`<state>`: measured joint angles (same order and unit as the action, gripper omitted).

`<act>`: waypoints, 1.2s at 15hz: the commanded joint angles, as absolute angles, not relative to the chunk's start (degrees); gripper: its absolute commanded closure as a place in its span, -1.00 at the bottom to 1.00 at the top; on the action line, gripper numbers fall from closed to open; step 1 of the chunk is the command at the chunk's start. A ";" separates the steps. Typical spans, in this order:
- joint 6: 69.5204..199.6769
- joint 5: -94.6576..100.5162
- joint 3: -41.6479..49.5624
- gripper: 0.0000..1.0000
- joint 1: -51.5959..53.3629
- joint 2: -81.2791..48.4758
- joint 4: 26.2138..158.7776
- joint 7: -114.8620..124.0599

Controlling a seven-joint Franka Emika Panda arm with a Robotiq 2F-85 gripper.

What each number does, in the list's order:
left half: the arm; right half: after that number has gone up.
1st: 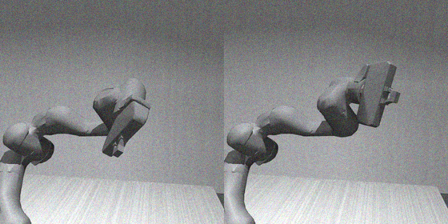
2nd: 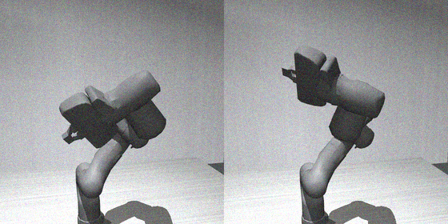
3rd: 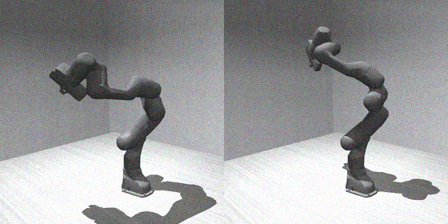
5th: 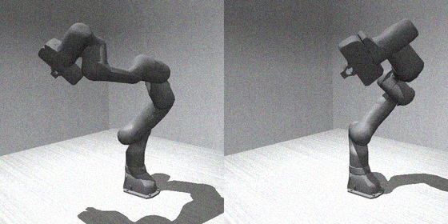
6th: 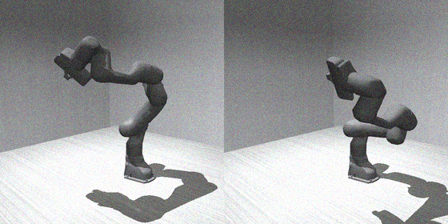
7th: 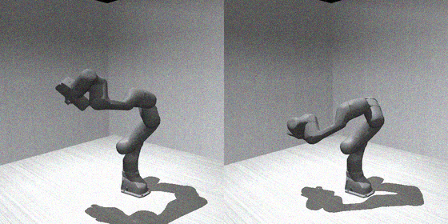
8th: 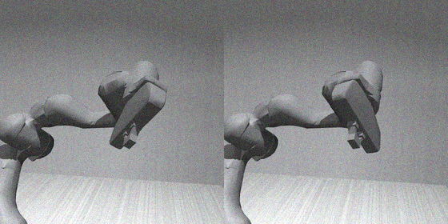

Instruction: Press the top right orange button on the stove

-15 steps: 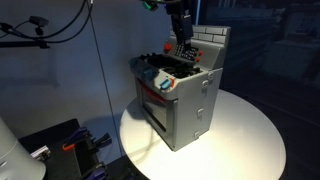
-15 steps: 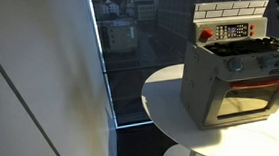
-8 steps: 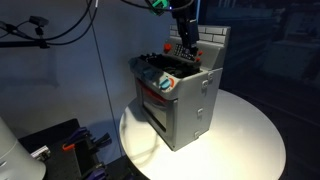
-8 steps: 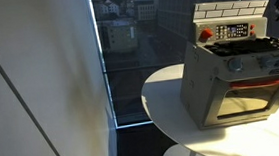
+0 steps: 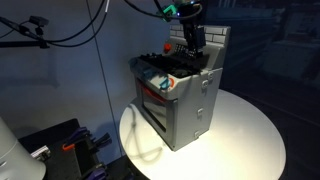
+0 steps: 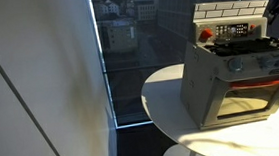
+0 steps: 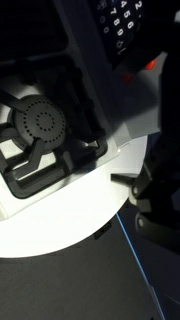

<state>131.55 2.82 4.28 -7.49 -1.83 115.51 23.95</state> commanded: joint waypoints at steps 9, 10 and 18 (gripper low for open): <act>131.06 0.29 5.44 -1.00 -6.39 -6.68 110.13 24.18; 131.16 0.41 5.45 -1.00 -6.30 -6.74 110.19 24.32; 133.40 0.39 5.59 -1.00 -6.08 -6.97 110.78 24.17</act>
